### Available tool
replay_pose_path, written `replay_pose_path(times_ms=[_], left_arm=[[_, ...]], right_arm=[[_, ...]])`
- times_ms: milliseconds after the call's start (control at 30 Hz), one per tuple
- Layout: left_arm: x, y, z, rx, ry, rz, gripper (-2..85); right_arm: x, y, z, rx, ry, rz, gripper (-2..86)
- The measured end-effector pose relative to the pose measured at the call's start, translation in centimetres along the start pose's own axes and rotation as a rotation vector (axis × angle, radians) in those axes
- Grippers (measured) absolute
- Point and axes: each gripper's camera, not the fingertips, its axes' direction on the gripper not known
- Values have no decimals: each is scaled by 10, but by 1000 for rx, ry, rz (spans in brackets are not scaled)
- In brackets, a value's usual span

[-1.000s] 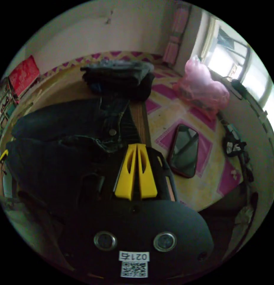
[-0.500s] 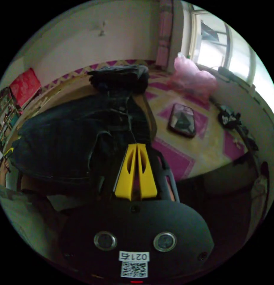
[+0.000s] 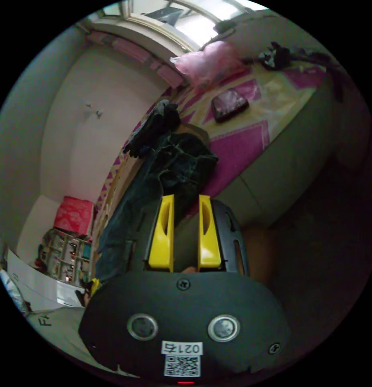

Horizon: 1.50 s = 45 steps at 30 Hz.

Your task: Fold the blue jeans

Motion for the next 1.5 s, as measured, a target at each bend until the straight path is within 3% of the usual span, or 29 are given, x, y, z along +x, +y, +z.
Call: replay_pose_path(times_ms=[467, 667, 1500], left_arm=[[-61, -30, -48, 138, 263, -387, 8], [-58, -45, -58, 168, 225, -380, 65], [-49, -89, -52, 116, 180, -369, 80]], right_arm=[[13, -57, -47, -10, -129, 70, 84], [27, -72, -62, 2, -180, 96, 78], [61, -106, -61, -3, -205, 92, 67]])
